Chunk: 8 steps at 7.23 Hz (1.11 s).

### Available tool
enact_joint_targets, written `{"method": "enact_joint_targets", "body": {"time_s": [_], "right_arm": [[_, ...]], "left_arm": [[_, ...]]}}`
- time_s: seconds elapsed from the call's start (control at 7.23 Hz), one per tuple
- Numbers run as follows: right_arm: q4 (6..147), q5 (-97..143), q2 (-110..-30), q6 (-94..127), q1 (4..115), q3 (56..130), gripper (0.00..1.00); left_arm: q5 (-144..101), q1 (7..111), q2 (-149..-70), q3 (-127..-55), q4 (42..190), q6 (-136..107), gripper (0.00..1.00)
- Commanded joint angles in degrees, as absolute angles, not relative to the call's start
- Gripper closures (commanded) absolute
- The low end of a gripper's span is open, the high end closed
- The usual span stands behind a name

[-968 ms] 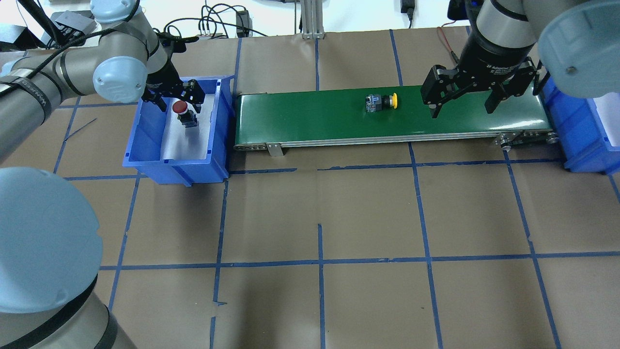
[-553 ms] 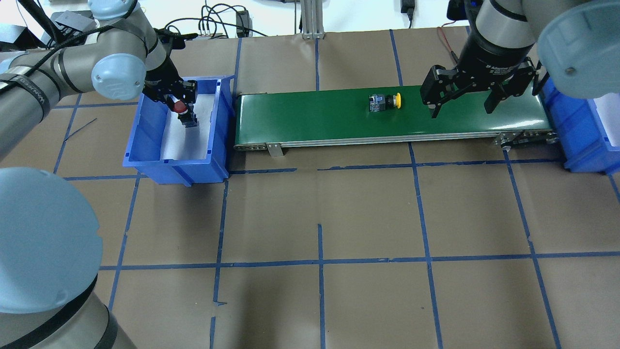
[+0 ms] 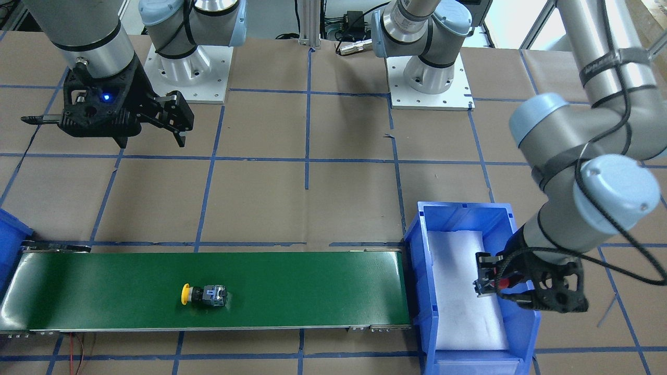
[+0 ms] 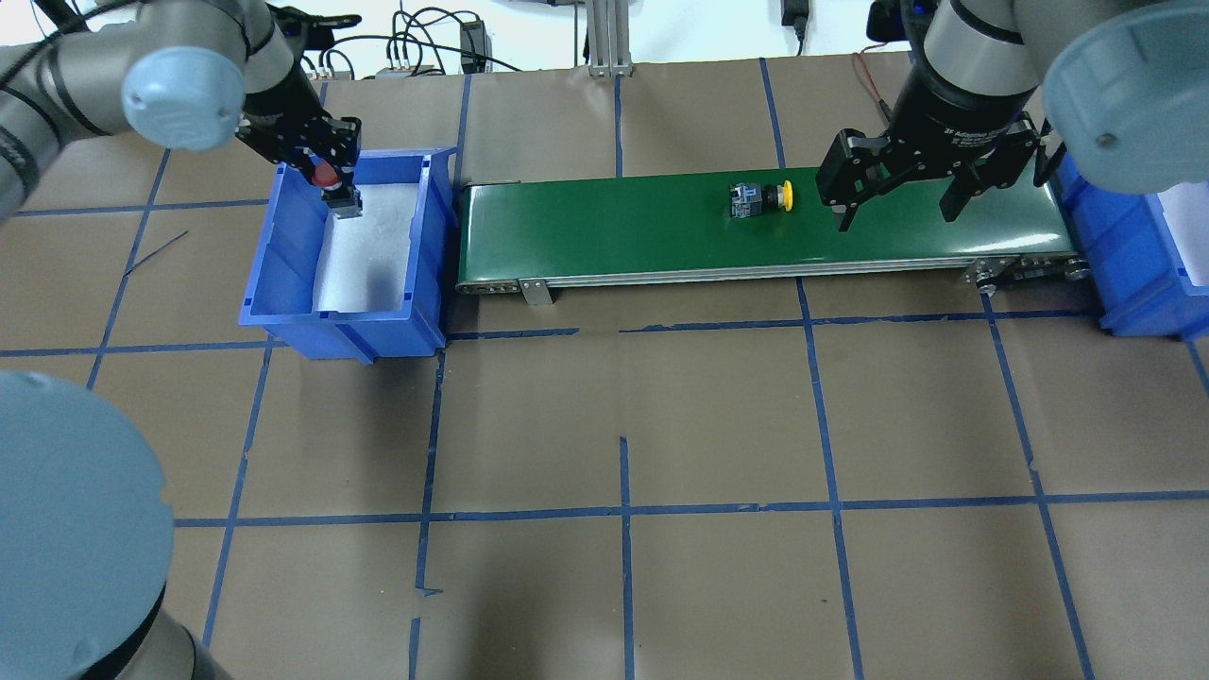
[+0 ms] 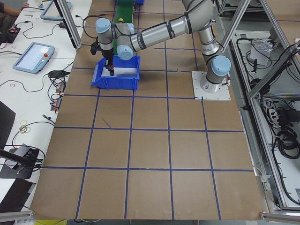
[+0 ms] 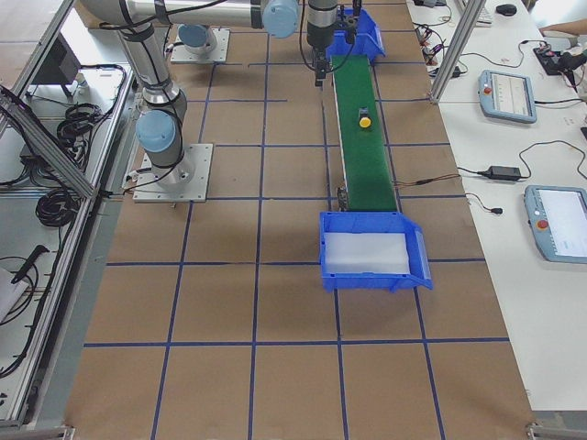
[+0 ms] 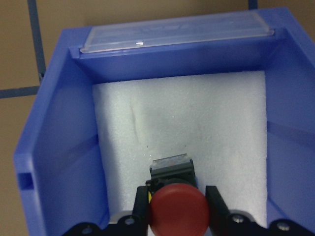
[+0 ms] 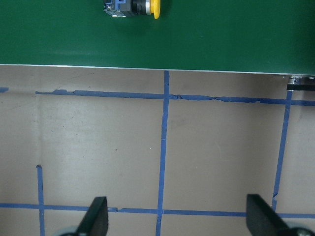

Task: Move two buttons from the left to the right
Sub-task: 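Carry the red button onto the green belt and lower it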

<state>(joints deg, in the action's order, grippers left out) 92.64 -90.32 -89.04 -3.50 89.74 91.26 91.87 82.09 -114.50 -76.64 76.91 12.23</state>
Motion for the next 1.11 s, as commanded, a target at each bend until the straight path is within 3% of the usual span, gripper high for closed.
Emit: {"method": "enact_joint_targets", "body": {"time_s": [0.0,0.41,0.55,0.97], "right_arm": [[92.7,-90.6,-89.0,-3.7,89.6,91.2,0.00],[92.5,-90.8,-89.2,-3.7,89.5,91.3,0.00],[92.5,-90.9,-89.2,-3.7,89.5,91.2,0.00],[92.0,-91.7,-89.1,-6.9,89.2,91.0,0.00]], "left_arm": [[92.6,83.0,-107.2,-69.8,93.1,6.3,0.98],[89.2,94.8,-113.8,-69.9,84.7,-9.7,0.98],[89.1,96.1,-118.3,-70.6,78.1,-10.9,0.98],[87.7,97.1,-120.2,-73.8,74.8,-12.4,0.98]]}}
